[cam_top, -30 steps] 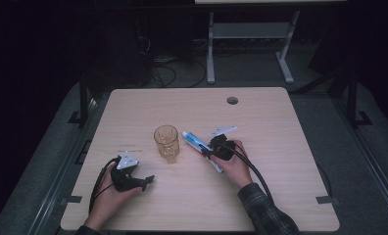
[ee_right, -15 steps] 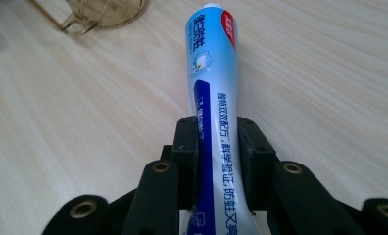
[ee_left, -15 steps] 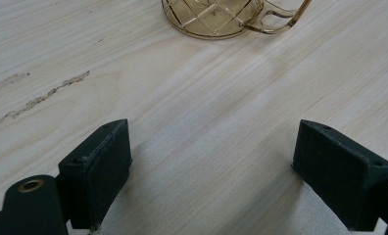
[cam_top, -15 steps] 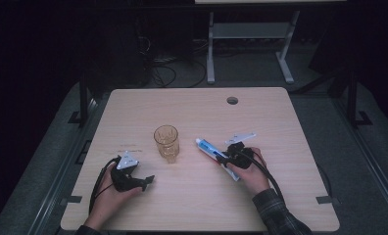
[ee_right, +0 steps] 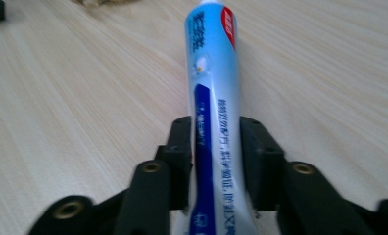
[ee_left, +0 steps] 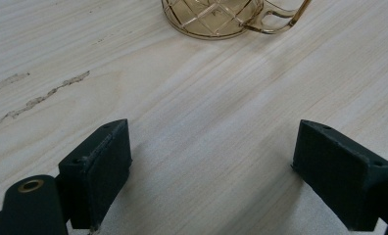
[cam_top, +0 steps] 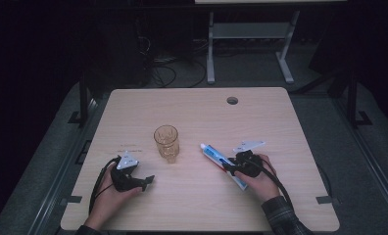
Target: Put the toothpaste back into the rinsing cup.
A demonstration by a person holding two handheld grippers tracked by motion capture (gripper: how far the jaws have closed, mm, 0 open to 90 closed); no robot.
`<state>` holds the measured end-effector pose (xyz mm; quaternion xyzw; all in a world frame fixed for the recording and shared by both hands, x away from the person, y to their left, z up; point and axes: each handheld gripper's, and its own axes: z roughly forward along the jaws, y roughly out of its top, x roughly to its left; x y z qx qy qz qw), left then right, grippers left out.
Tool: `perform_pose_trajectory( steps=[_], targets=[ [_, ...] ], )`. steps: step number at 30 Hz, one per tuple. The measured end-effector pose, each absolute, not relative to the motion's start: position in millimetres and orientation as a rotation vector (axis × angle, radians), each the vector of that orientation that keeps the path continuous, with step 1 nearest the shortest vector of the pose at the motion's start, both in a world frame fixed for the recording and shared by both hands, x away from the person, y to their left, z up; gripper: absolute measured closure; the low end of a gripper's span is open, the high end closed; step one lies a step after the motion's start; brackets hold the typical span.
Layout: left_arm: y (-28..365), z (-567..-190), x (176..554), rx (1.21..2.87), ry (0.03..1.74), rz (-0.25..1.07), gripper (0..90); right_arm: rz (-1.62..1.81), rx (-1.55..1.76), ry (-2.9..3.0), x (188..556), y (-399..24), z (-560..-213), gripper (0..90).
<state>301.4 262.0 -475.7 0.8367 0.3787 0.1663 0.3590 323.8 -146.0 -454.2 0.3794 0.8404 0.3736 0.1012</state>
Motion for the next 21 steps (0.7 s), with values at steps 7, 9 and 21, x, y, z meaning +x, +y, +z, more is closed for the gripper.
perform_pose_trajectory(
  steps=[7,9,21],
  targets=[
    [262,-476,302,2.162,0.974,0.430,13.2,1.156,1.142,2.422,310,-161,-439,63.2],
    [262,-476,302,2.162,0.975,0.429,13.3,1.173,1.146,2.404,301,-165,-434,65.7],
    [262,-476,301,2.157,0.977,0.430,13.3,1.178,1.177,2.477,261,-171,-442,85.6]
  ],
)
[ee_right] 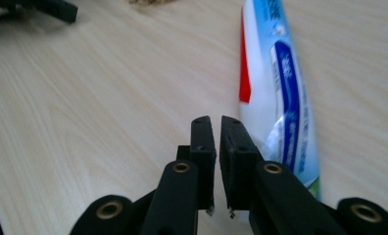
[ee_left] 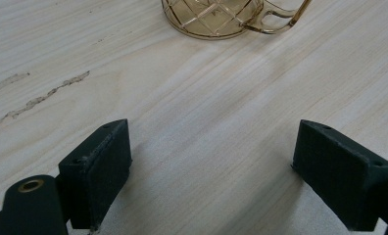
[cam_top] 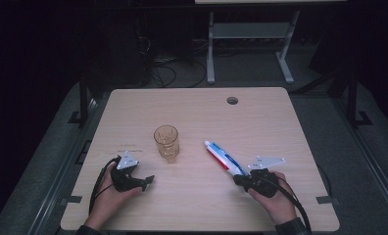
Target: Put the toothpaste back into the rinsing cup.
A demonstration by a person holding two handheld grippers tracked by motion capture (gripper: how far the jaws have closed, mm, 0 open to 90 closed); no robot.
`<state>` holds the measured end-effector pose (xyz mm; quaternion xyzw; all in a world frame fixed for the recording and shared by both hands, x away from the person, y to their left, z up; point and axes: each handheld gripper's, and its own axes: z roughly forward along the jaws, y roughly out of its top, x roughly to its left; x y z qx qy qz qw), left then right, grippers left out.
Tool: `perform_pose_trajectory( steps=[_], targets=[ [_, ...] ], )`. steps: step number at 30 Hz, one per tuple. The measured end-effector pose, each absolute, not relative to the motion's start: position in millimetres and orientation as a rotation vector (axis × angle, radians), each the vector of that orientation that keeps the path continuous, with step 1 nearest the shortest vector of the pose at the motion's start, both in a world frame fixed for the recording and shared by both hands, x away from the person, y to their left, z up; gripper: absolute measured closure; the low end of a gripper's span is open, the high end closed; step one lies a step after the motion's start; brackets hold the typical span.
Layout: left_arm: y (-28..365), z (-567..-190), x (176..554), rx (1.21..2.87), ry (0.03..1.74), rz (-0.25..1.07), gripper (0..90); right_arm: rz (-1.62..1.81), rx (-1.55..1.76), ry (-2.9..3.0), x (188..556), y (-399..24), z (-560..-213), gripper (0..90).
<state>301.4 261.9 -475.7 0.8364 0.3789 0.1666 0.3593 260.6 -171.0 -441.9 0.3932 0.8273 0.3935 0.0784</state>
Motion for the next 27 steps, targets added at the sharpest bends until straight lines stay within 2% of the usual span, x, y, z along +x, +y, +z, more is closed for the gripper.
perform_pose_trajectory(
  steps=[13,27],
  targets=[
    [262,-476,301,2.158,0.977,0.430,13.3,1.103,1.233,2.470,261,-180,-450,87.3],
    [262,-476,301,2.157,0.977,0.430,13.3,1.041,1.288,2.392,282,-204,-450,89.3]
  ],
)
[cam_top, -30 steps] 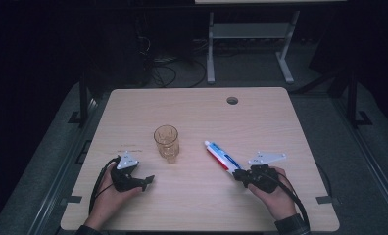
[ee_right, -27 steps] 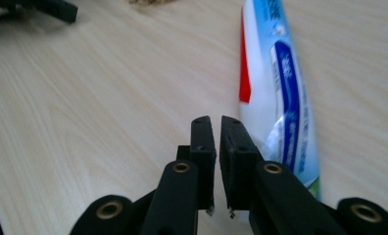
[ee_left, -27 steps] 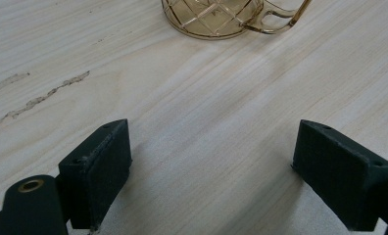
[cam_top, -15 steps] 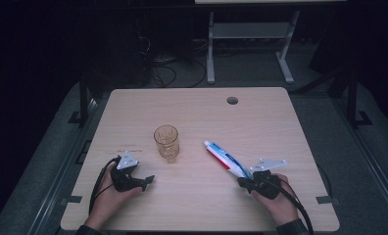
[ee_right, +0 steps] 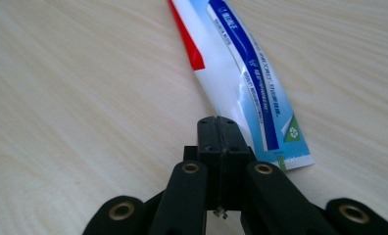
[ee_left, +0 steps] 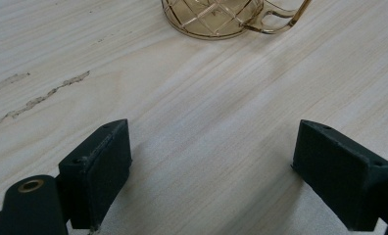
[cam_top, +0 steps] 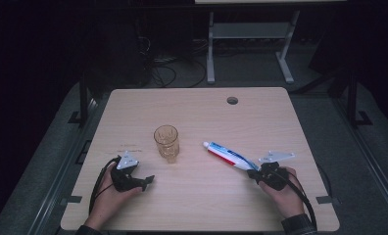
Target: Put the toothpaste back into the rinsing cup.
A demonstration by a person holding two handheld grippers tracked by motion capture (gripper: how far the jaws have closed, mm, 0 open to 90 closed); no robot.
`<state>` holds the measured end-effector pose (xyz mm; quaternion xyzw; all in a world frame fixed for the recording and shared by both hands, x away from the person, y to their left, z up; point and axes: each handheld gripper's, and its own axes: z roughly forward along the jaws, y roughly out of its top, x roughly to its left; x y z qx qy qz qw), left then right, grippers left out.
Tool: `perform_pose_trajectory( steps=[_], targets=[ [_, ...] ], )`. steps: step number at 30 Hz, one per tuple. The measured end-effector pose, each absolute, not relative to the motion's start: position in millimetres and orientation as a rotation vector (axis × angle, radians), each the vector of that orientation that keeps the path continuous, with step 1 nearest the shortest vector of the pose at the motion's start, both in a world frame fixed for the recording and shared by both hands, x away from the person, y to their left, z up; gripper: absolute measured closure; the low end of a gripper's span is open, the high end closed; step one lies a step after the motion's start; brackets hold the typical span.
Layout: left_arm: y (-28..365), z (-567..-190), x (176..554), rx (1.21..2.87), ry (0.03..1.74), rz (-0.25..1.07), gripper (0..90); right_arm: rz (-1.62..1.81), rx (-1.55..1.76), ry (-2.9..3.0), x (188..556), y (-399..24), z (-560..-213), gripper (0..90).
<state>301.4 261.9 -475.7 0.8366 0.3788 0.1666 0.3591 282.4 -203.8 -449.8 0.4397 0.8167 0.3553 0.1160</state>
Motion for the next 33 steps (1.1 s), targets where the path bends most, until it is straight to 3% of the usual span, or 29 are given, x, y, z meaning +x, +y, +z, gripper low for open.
perform_pose_trajectory(
  steps=[33],
  targets=[
    [262,-476,301,2.157,0.977,0.429,13.3,0.935,1.423,2.251,367,-227,-462,89.6]
  ],
)
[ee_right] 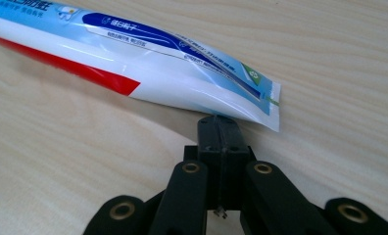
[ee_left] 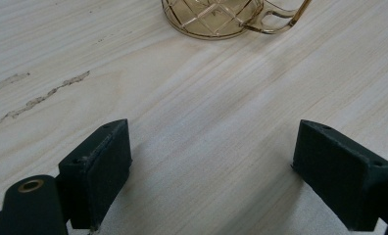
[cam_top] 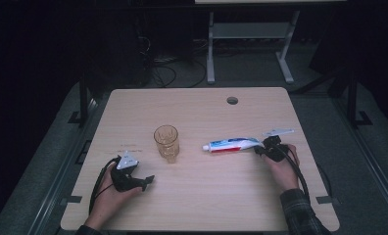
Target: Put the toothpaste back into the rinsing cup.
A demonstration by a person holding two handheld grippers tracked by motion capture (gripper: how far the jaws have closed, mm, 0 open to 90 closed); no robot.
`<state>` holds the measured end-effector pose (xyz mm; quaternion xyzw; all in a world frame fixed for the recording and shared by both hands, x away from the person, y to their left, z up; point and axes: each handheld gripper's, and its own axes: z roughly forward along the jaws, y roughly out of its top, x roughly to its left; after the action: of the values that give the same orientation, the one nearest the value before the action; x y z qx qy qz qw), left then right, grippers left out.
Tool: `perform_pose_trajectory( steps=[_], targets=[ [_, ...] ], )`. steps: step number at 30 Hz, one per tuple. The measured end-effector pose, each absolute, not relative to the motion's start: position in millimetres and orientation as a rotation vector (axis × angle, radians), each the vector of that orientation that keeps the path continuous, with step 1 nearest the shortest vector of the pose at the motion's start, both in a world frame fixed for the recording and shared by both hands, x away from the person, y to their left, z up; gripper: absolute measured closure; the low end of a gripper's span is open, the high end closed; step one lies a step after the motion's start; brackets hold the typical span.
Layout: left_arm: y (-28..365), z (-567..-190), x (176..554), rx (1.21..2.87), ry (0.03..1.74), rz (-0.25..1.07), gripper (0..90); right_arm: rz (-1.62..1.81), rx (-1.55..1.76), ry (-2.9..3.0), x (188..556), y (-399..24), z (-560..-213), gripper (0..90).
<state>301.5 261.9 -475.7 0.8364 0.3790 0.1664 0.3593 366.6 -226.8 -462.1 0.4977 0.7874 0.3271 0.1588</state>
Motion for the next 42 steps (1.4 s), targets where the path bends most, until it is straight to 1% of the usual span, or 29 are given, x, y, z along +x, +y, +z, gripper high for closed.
perform_pose_trajectory(
  steps=[5,12,17,28,34,40,42],
  targets=[
    [262,-476,301,2.157,0.977,0.429,13.3,0.948,1.426,2.247,368,-226,-462,89.6],
    [262,-476,301,2.157,0.977,0.429,13.3,1.005,1.408,2.250,361,-222,-449,89.6],
    [262,-476,301,2.157,0.977,0.429,13.3,1.061,1.387,2.269,359,-211,-436,89.6],
    [262,-476,301,2.157,0.977,0.429,13.3,1.109,1.348,2.300,369,-190,-426,89.6],
    [262,-476,301,2.156,0.978,0.429,13.3,1.140,1.324,2.322,380,-169,-422,89.6],
    [262,-475,301,2.160,0.978,0.428,13.3,1.135,1.289,2.378,397,-137,-424,89.7],
    [262,-475,301,2.163,0.976,0.427,13.3,1.136,1.287,2.388,400,-133,-425,89.6]
  ],
)
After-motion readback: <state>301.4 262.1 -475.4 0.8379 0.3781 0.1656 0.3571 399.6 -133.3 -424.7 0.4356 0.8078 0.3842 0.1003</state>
